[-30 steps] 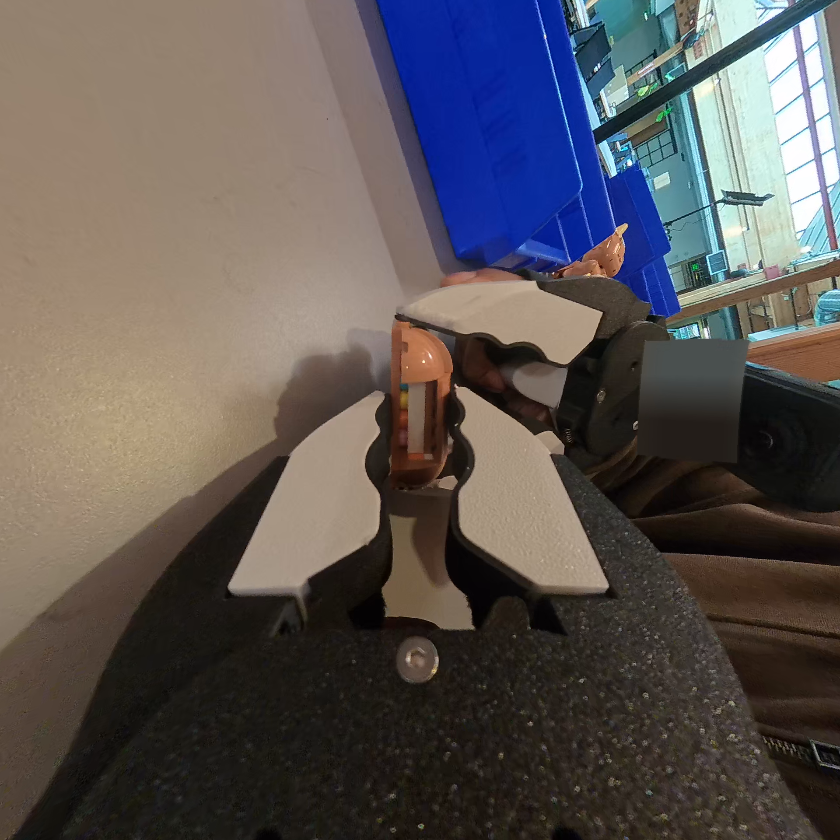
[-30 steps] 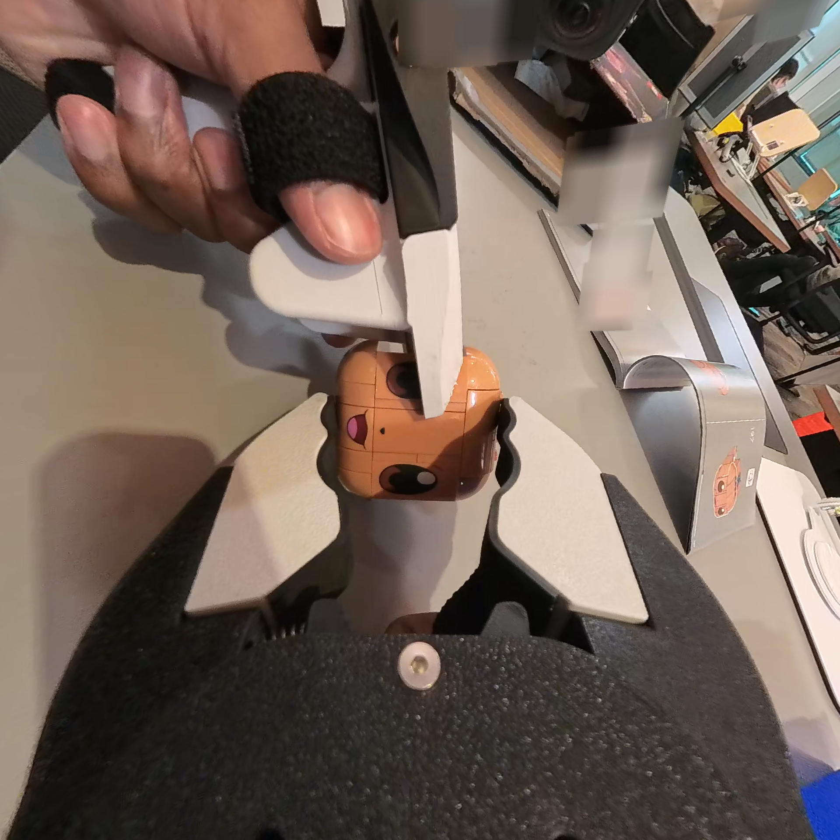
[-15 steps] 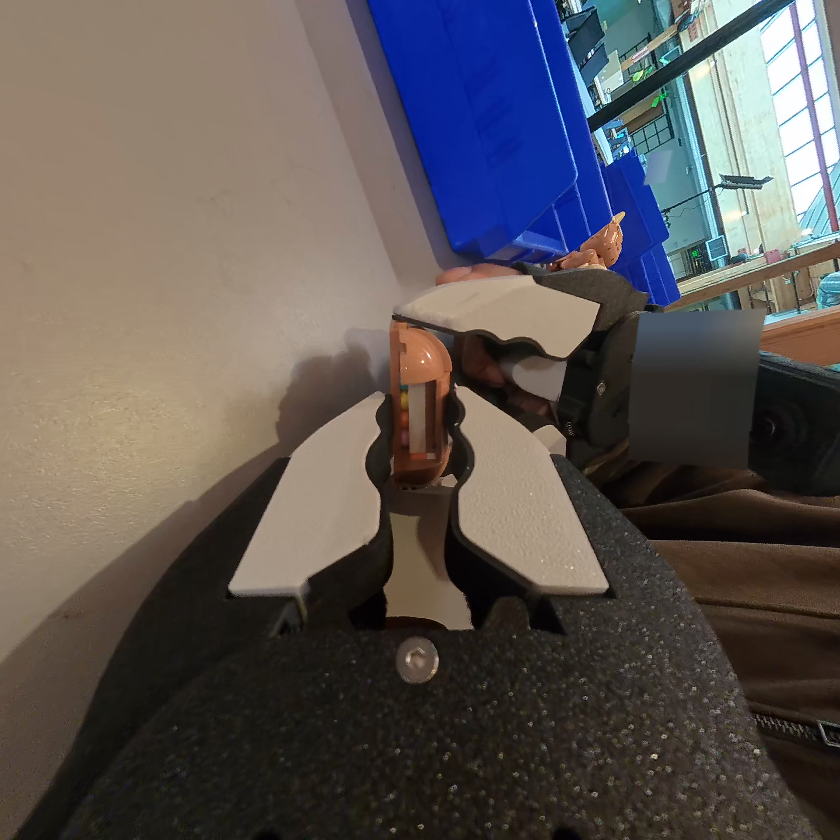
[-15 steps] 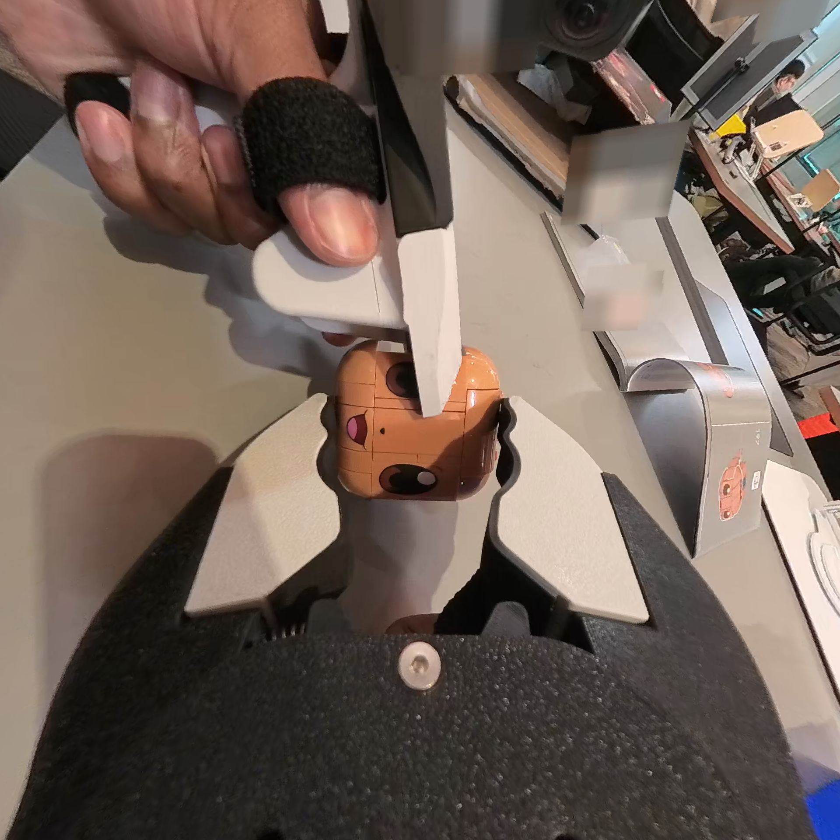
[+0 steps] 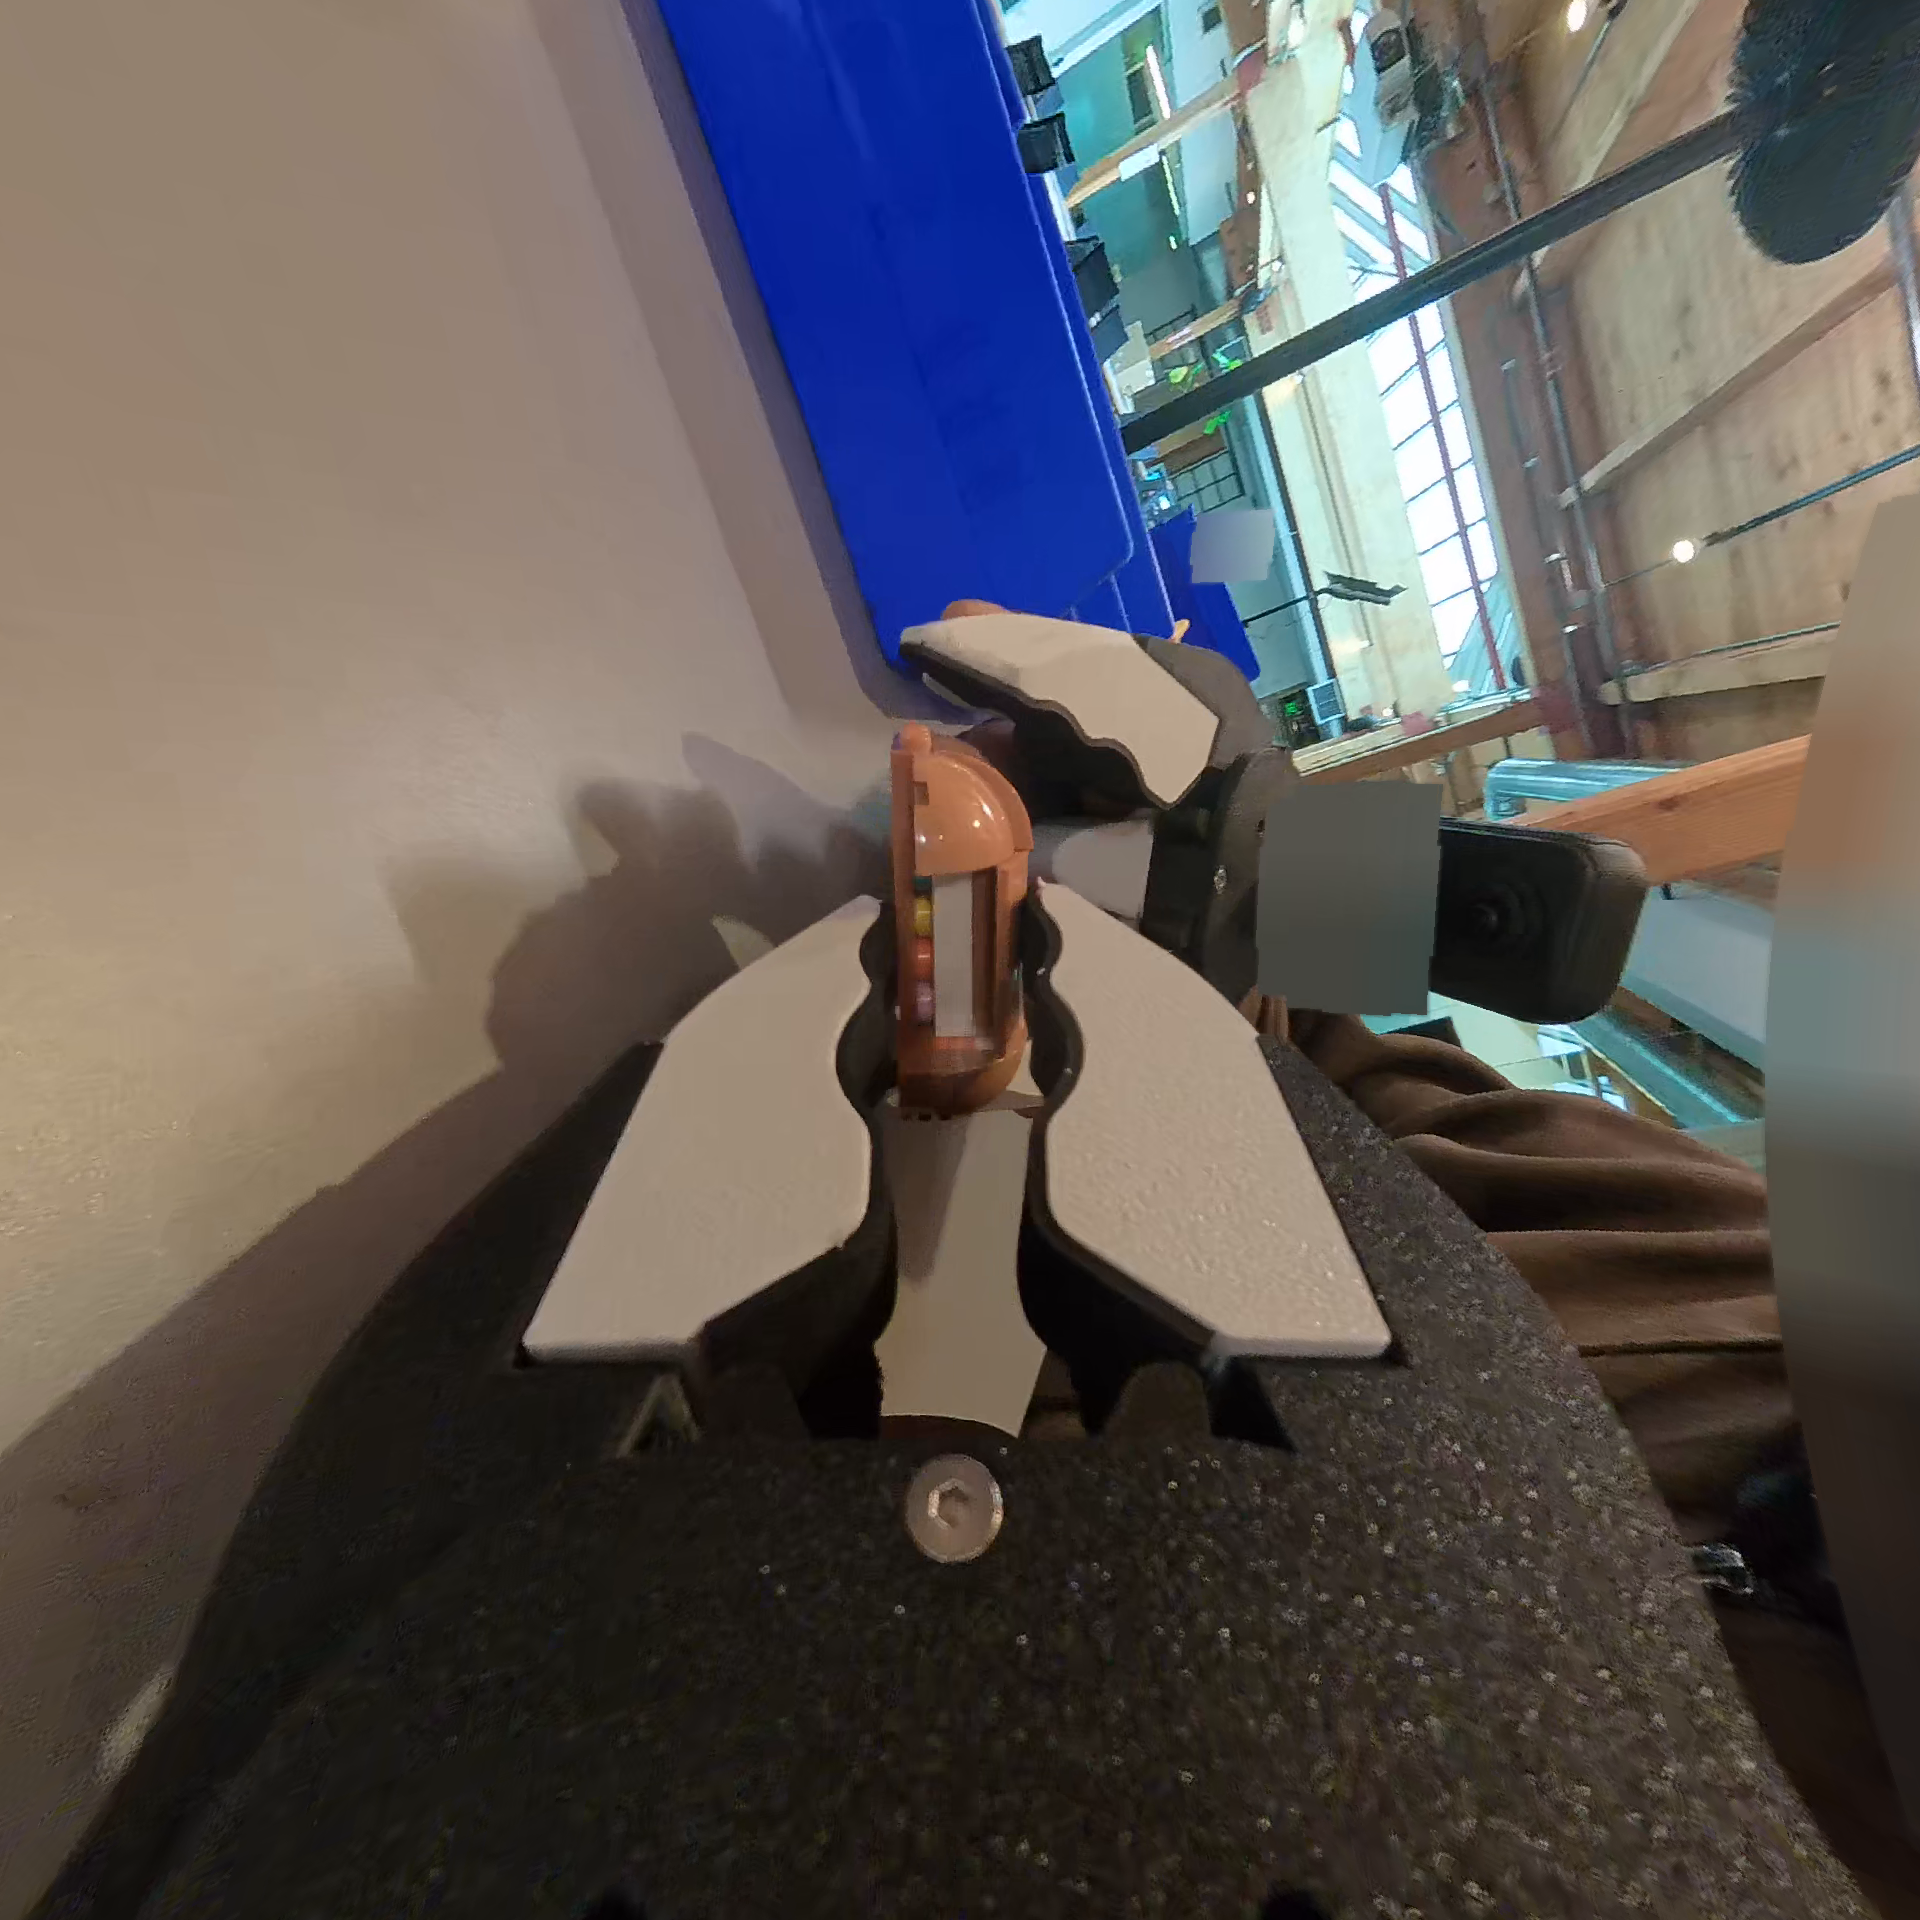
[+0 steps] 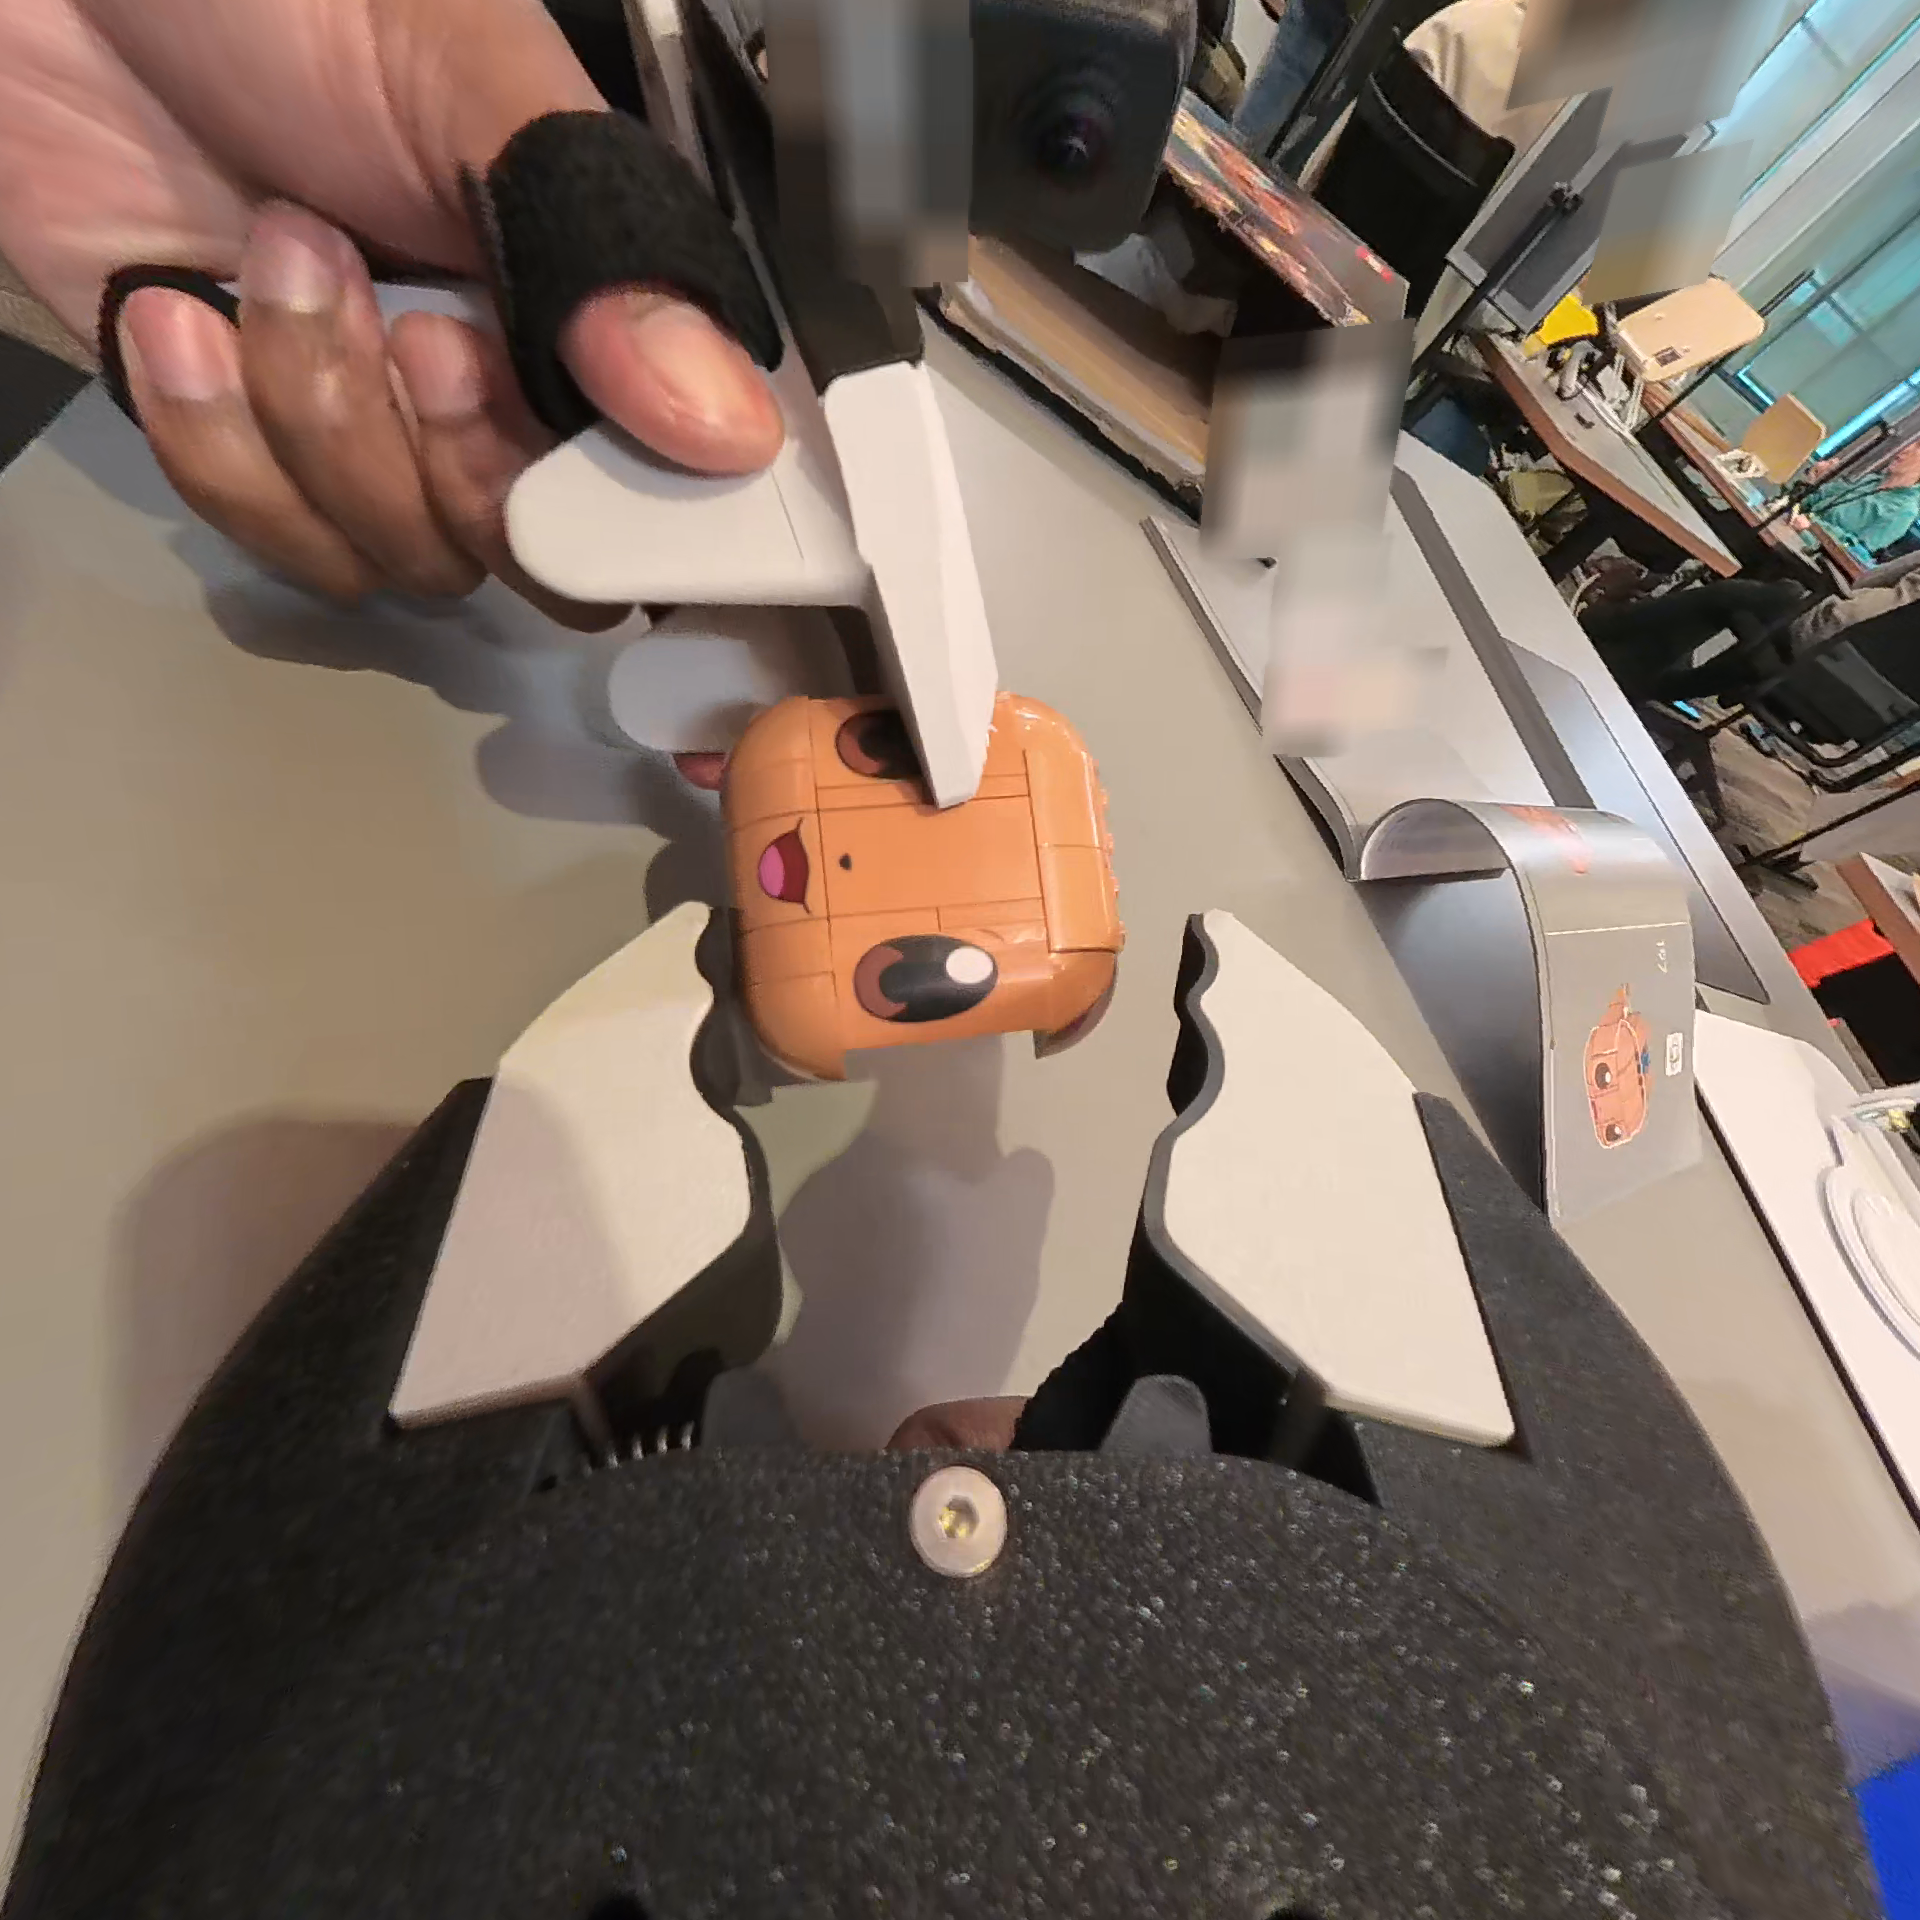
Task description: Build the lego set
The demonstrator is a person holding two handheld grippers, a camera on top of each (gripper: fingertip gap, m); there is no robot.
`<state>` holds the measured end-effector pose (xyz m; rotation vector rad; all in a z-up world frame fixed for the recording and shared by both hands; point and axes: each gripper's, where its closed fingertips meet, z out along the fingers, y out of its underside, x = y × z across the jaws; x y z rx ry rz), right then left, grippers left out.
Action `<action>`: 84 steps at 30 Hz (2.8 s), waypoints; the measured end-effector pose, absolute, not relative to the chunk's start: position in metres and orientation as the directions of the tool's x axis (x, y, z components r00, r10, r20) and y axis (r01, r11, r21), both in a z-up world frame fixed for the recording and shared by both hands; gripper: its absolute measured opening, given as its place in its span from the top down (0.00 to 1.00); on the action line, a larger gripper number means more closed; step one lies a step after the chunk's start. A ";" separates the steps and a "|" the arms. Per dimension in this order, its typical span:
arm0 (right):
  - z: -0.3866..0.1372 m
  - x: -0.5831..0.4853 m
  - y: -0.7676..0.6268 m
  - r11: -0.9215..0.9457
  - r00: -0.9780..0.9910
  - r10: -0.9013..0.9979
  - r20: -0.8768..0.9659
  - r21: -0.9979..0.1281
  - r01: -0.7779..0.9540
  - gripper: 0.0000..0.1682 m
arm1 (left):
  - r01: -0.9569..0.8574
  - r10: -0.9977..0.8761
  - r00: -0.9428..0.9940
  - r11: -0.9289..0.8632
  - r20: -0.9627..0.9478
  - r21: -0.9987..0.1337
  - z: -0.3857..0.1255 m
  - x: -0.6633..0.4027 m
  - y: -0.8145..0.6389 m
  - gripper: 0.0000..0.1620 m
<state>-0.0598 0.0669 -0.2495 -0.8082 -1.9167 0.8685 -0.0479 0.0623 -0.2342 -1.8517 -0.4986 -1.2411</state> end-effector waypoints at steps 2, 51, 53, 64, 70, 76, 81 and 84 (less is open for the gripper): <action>-0.250 -0.059 0.064 0.547 -0.432 0.793 0.430 -0.815 0.192 0.52 | 0.709 -0.126 0.406 -0.582 0.905 -0.399 -0.233 -0.046 0.061 0.86; -0.278 -0.049 0.095 0.399 -0.445 0.878 0.178 -0.786 0.472 0.56 | 0.108 -0.184 0.978 0.051 0.097 -0.993 -0.173 -0.143 0.132 0.38; -0.275 -0.050 0.097 0.370 -0.431 0.889 0.157 -0.800 0.472 0.57 | 0.111 -0.189 0.977 0.083 0.094 -0.990 -0.168 -0.141 0.144 0.38; -0.247 -0.064 0.123 0.139 -0.260 0.965 0.032 -0.904 0.405 0.68 | 0.384 -0.143 0.923 0.289 0.357 -0.877 -0.152 -0.167 0.171 1.00; -0.224 -0.084 0.140 -0.166 -0.127 0.968 -0.219 -0.928 0.335 0.74 | 0.539 -0.235 0.842 0.365 0.485 -0.759 -0.128 -0.151 0.171 1.00; -0.197 -0.110 0.138 -0.517 -0.152 0.823 -0.547 -0.833 0.197 0.77 | 0.733 -0.255 0.677 0.319 0.690 -0.601 -0.130 -0.154 0.174 1.00; -0.186 -0.123 0.111 -0.572 -0.253 0.761 -0.597 -0.802 0.170 0.71 | 0.782 -0.247 0.614 0.314 0.749 -0.538 -0.130 -0.159 0.170 0.99; -0.179 -0.122 0.112 -0.558 -0.245 0.786 -0.568 -0.822 0.115 0.69 | 0.805 -0.260 0.580 0.326 0.772 -0.496 -0.128 -0.165 0.168 0.96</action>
